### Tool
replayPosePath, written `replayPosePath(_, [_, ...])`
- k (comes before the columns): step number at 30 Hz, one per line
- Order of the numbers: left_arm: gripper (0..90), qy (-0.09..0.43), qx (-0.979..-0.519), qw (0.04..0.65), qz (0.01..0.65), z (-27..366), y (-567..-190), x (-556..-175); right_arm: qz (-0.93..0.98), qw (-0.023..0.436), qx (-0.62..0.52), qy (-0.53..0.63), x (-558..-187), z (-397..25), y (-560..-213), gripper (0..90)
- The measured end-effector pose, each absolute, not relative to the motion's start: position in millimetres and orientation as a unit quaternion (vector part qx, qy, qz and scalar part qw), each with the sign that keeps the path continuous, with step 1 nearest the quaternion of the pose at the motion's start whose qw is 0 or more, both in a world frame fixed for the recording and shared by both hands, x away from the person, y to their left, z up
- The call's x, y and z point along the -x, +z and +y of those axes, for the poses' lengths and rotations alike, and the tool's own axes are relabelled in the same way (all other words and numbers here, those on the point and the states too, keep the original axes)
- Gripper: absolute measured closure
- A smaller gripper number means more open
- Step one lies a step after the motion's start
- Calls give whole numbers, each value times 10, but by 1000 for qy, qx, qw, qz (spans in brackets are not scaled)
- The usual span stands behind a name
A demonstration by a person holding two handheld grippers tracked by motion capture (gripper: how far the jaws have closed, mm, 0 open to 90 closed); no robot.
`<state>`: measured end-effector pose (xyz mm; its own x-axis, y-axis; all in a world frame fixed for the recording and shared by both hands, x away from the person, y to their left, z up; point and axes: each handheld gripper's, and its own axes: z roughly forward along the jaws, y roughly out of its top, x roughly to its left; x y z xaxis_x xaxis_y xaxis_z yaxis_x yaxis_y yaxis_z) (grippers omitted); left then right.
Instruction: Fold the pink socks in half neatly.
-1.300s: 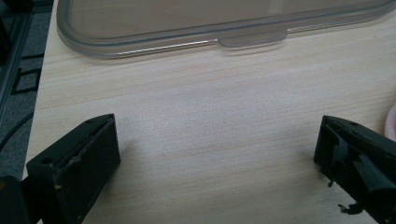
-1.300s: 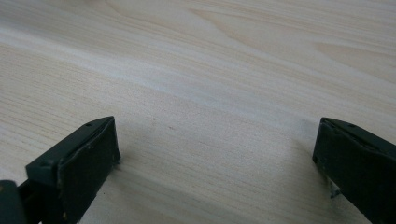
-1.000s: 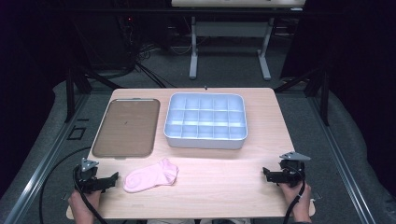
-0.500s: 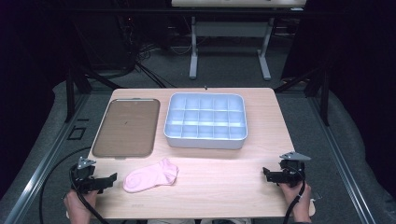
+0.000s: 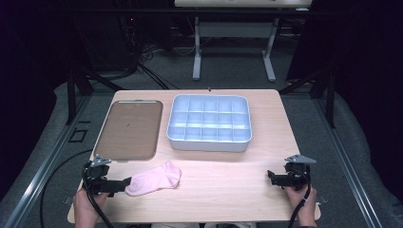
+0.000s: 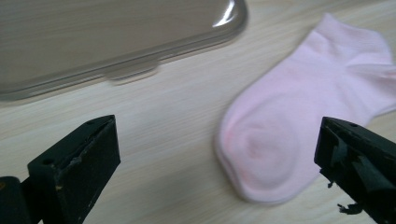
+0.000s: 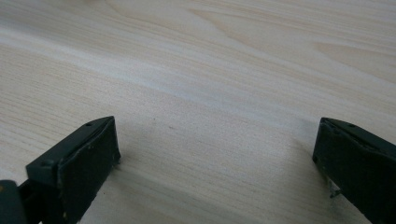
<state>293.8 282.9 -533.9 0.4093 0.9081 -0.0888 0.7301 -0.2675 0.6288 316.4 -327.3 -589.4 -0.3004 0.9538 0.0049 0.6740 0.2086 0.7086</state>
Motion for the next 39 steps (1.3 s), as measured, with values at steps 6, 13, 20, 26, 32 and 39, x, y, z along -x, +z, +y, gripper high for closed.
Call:
replayPosePath(6, [1,126,-801,308,497,2565,-5306,-2959,745,225,-547,310,-3164,-3274,-5893,0])
replayPosePath(13, [7,106,-816,306,478,2252,-5366,-3010,745,225,-547,310,-3163,-3275,-5893,0])
replayPosePath(20, [111,99,-827,297,468,1995,-5440,-3062,744,226,-547,310,-3162,-3273,-5894,0])
replayPosePath(26, [202,103,-833,286,462,1859,-5515,-3078,744,227,-547,309,-3162,-3273,-5894,0])
replayPosePath(32, [331,113,-834,275,465,1784,-5567,-3085,744,227,-548,309,-3161,-3273,-5894,0])
replayPosePath(39, [402,111,-839,263,464,1748,-5610,-3089,743,227,-548,309,-3161,-3272,-5894,0])
